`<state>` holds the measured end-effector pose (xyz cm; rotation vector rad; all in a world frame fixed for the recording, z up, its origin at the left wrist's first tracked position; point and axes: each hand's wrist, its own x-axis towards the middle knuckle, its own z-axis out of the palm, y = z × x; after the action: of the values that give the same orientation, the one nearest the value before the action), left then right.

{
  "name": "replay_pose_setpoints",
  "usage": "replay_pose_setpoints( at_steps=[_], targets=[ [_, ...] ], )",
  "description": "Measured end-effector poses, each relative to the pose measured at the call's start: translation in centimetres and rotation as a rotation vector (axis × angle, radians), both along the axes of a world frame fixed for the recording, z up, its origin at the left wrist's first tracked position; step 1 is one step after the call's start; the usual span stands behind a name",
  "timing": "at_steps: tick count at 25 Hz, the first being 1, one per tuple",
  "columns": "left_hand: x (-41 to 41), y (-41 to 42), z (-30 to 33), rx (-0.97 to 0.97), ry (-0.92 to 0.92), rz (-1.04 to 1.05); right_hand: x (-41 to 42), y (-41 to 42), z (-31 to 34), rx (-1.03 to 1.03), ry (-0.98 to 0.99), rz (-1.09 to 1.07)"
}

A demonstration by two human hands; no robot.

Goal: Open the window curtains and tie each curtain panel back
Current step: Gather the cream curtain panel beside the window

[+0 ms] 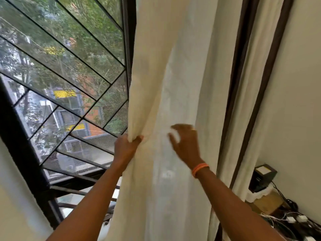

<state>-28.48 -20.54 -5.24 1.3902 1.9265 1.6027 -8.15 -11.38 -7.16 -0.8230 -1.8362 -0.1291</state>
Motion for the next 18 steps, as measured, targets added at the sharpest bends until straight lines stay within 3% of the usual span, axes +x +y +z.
replay_pose_setpoints(
  at_steps=[1, 3, 4, 7, 12, 16, 18],
  targets=[
    [-0.3, 0.6, -0.2, 0.02, 0.015, 0.093, 3.0, 2.1, 0.5, -0.019, 0.144, -0.186],
    [-1.5, 1.3, -0.5, 0.005, 0.095, 0.298, 8.6, 5.8, 1.3, -0.292, 0.388, -0.476],
    [-2.4, 1.4, -0.4, -0.002, 0.117, 0.385, 10.7, 7.4, 1.2, -0.442, 0.417, -0.528],
    [-4.6, 1.6, 0.1, -0.008, 0.102, 0.538, 13.0, 9.8, 0.8, -0.676, 0.325, -0.361],
    [-5.2, 1.8, 0.6, -0.008, 0.132, 0.564, 12.2, 9.2, -0.6, -0.581, 0.314, -0.144],
    [-7.0, 0.2, 2.1, -0.017, 0.136, 0.637, 18.2, 8.6, 0.3, -0.522, 0.606, -0.355],
    [-7.3, -0.4, 2.5, -0.002, 0.144, 0.604, 18.9, 6.6, 1.5, -0.595, 0.645, -0.298]
  ],
)
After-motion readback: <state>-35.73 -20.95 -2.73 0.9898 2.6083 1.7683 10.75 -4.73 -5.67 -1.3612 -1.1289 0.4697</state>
